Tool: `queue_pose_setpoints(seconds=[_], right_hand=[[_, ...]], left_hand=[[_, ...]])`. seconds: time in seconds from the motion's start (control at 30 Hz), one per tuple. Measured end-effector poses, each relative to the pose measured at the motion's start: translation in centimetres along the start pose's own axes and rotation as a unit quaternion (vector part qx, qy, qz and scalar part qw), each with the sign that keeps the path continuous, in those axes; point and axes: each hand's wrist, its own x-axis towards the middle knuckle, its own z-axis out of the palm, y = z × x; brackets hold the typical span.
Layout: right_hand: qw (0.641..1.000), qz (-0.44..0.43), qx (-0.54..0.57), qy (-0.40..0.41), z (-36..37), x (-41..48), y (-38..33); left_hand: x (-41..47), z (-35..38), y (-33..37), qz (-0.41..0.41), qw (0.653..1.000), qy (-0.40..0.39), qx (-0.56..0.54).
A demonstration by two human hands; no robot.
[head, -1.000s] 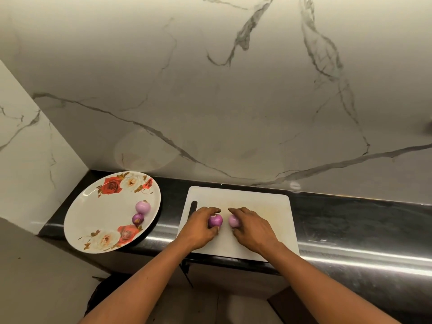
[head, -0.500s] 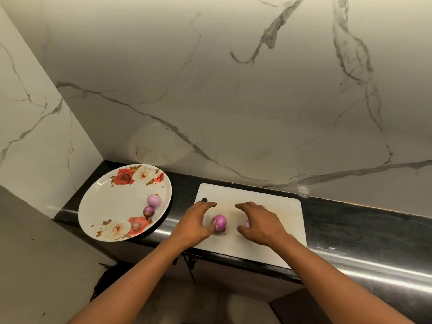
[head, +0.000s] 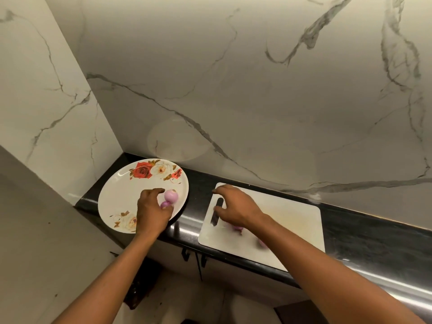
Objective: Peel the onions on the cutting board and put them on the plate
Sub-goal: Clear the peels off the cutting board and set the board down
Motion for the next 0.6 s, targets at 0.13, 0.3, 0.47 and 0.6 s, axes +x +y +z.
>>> queue_pose_setpoints(seconds=[0.13, 0.3, 0.47, 0.6], right_hand=[[0.999, -0.032, 0.028, -0.027, 1.8, 2.8, -4.5], [0.995, -0.005, 0.088, -0.042, 4.7, 6.3, -9.0], [0.996, 0.001, 0.074, -0.059, 7.8, 8.1, -10.6], [0.999, -0.009, 0.050, 0.001, 9.7, 8.6, -10.6]], left_hand=[[0.9, 0.6, -1.4, -0.040, 0.998, -0.045, 0.012], [1.4, 0.9, -2.9, -0.036, 0.998, -0.040, -0.018], [0.9, -0.8, -3.8, -0.036, 0.998, -0.017, -0.039], [0.2, -2.6, -4.4, -0.041, 0.997, -0.015, -0.056]])
